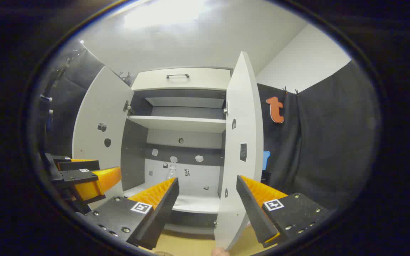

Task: Grasp the bottle in the cabinet with the left hand and place it on the coaster, then close the right door with the right hand and the left door with the left hand.

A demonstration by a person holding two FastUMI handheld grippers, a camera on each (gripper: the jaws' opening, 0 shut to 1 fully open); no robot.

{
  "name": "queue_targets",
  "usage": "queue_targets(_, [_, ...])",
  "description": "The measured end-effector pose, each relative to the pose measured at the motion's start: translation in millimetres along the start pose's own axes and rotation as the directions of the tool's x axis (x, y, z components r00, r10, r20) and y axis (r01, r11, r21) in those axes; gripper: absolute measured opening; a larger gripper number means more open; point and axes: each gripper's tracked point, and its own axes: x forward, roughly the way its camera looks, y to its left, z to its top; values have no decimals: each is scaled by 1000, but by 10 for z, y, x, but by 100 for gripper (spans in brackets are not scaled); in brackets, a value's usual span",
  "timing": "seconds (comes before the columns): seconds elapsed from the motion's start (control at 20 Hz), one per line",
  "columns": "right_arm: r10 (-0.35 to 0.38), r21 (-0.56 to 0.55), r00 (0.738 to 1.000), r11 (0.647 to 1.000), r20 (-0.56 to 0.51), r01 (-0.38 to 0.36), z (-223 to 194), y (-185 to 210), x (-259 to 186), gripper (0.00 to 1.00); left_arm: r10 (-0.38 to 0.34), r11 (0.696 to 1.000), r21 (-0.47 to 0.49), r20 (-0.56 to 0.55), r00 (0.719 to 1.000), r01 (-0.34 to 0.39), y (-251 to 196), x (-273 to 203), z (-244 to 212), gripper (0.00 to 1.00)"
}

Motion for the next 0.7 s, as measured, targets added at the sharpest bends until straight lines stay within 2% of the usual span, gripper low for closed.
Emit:
queue_targets(0.05, [-3, -1, 1000, 1000, -6, 3, -16, -8, 7, 93, -10, 1000, -1, -7, 1000, 10, -34, 14, -9, 93])
queue_targets(0.1, [-6, -3, 1000, 1000, -9, 6, -24, -24, 10, 93, -16, 1000, -5, -13, 1000, 16, -50, 19, -22, 93])
queue_targets(0.15, [-8, -5, 1000, 1000, -11, 8, -23, -38, 6, 98, -20, 1000, -10, -17, 1000, 20, -66, 29, -32, 96])
queue_targets(0.7, [-22, 9, 1000, 1000, -8, 22, 6, -104, -9, 98, -38, 999, -5, -40, 998, 37, -152, 147, -145, 96])
